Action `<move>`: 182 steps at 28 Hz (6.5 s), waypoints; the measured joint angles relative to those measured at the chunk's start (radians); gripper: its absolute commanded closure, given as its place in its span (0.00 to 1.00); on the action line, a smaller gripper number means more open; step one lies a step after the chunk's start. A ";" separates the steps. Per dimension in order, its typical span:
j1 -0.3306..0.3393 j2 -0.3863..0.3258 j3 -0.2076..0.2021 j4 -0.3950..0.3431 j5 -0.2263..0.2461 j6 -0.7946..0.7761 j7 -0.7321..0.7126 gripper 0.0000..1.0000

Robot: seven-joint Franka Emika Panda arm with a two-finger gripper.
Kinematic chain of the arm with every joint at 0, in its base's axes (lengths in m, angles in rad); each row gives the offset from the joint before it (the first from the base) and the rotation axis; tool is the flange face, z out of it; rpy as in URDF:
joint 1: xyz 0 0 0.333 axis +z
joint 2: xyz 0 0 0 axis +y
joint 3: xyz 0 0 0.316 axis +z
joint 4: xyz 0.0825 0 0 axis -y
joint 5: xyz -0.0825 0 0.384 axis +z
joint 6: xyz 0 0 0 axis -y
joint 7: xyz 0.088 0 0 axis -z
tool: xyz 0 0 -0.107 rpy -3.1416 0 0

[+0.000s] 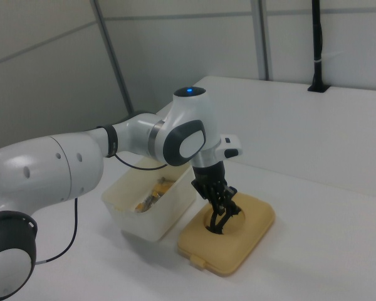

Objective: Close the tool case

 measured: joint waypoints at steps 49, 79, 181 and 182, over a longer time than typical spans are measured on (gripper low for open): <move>0.164 -0.185 0.035 0.087 0.001 -0.260 0.148 1.00; 0.289 -0.141 0.035 0.085 -0.032 -0.192 0.236 1.00; -0.034 -0.404 0.019 0.028 -0.059 -0.530 -0.087 0.00; -0.034 -0.404 0.019 0.028 -0.059 -0.530 -0.088 0.00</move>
